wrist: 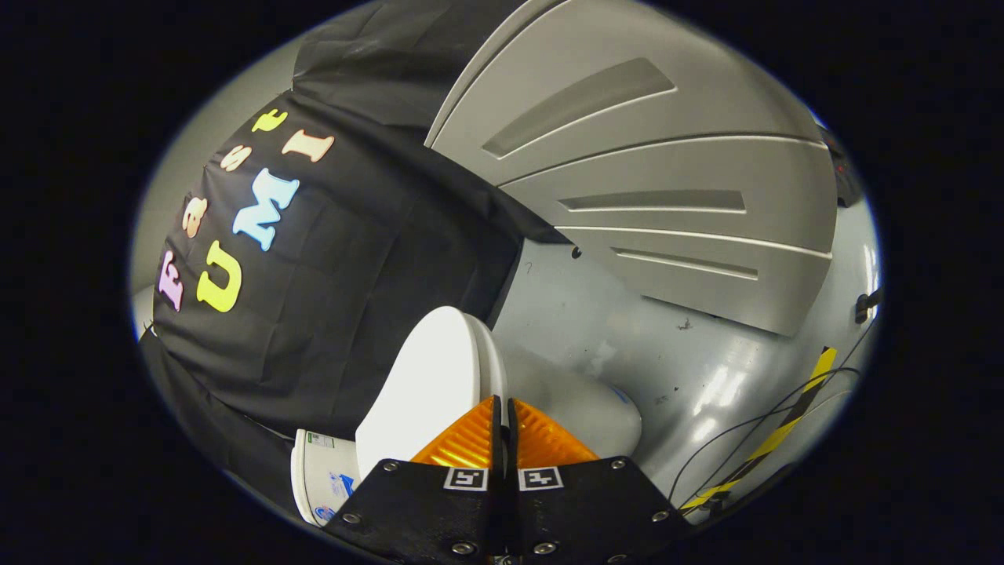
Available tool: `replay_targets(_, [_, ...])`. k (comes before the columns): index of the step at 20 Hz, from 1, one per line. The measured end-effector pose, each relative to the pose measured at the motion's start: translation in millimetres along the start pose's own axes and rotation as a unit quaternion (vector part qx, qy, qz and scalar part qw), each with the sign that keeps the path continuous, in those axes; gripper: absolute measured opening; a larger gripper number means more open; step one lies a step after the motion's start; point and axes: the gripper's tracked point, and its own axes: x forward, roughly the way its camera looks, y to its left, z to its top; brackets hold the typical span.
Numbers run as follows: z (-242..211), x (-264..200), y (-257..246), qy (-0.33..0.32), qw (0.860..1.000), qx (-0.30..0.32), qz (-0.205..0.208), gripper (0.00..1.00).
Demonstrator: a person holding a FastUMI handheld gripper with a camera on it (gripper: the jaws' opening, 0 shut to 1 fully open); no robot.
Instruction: Open the toilet lid.
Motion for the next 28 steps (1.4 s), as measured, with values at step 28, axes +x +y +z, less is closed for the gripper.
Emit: replay_targets(28, [38, -67, 153, -0.058, 0.988, -0.124, 0.064, 0.0])
